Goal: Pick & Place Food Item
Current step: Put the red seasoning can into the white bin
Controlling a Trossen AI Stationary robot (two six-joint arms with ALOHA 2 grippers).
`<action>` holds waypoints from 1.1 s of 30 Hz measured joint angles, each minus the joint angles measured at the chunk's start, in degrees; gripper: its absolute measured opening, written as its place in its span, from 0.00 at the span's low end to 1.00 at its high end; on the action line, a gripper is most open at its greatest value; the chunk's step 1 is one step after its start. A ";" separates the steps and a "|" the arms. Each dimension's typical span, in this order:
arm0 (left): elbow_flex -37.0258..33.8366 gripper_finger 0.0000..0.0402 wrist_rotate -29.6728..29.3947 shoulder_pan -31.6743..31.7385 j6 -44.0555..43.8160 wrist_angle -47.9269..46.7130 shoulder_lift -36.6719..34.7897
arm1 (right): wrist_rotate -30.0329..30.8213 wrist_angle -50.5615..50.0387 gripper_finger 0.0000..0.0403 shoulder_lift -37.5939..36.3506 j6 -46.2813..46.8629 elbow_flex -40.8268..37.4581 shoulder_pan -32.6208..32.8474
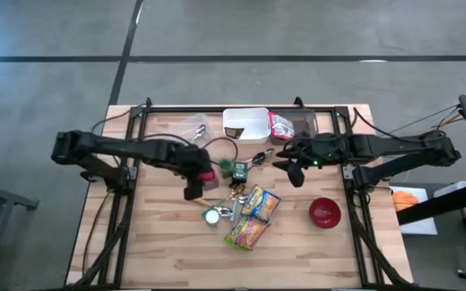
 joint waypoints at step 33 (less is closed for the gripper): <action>14.54 0.51 5.06 -0.04 0.80 3.09 -2.08 | -17.87 15.89 0.76 24.13 -9.75 10.43 -0.76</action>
